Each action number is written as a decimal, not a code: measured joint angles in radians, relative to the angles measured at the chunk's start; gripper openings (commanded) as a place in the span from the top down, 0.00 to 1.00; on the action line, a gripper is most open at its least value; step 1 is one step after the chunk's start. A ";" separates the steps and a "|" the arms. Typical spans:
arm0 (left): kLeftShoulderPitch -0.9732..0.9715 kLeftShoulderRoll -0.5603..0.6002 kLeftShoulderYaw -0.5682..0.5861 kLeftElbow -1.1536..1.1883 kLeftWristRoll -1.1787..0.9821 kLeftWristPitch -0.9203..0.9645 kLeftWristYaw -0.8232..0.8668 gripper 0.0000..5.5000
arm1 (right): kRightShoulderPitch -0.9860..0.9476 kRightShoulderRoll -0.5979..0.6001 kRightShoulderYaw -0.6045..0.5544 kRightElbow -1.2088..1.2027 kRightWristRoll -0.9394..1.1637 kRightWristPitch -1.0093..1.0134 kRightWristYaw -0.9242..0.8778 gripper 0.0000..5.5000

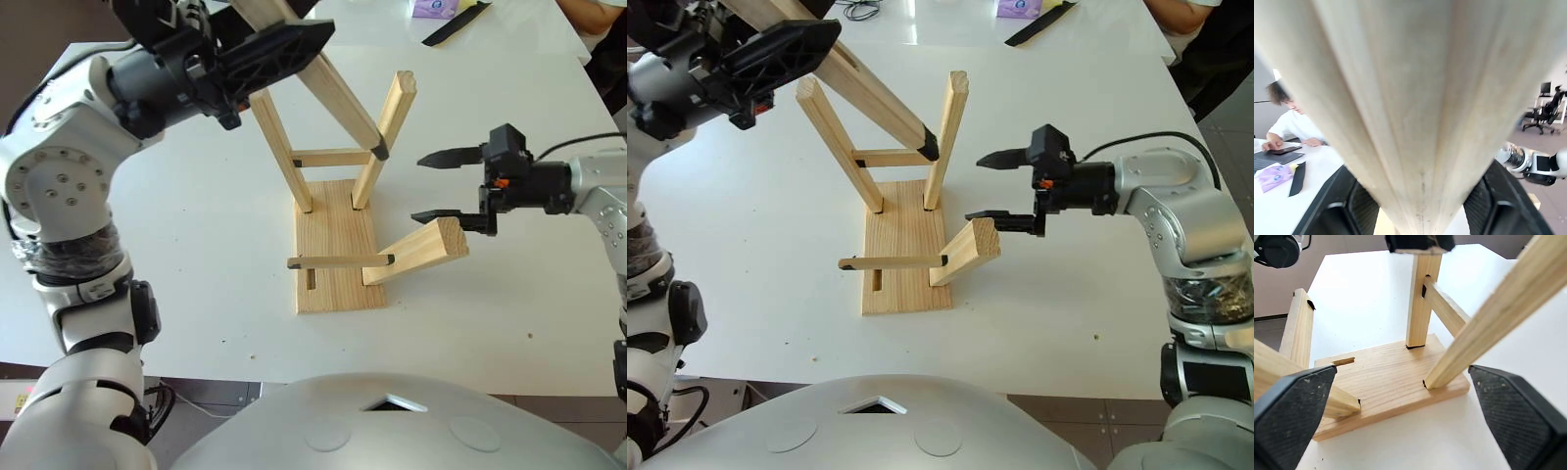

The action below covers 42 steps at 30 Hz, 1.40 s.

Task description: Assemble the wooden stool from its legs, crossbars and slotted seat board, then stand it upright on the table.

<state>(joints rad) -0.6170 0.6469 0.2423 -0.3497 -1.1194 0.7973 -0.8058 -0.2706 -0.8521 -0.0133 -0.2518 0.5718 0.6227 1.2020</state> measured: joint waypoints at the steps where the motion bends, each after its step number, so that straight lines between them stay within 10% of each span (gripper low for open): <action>1: 0.003 0.022 0.009 -0.017 -0.002 0.006 -0.001 0.63 | 0.025 -0.008 -0.017 -0.007 0.001 0.000 -0.002 0.10; 15: 0.327 0.266 0.227 -0.194 0.069 -0.055 -0.192 0.63 | 0.438 -0.026 -0.236 -0.173 0.017 -0.001 -0.085 0.10; 42: 0.972 -0.054 0.157 -0.270 0.298 -0.563 -0.392 0.63 | 0.493 -0.108 -0.253 -0.165 0.007 -0.047 -0.023 0.10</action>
<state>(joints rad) 0.3550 0.5930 0.3992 -0.6198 -0.8216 0.2343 -1.1977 0.2221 -0.9597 -0.2667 -0.4166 0.5788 0.5755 1.1791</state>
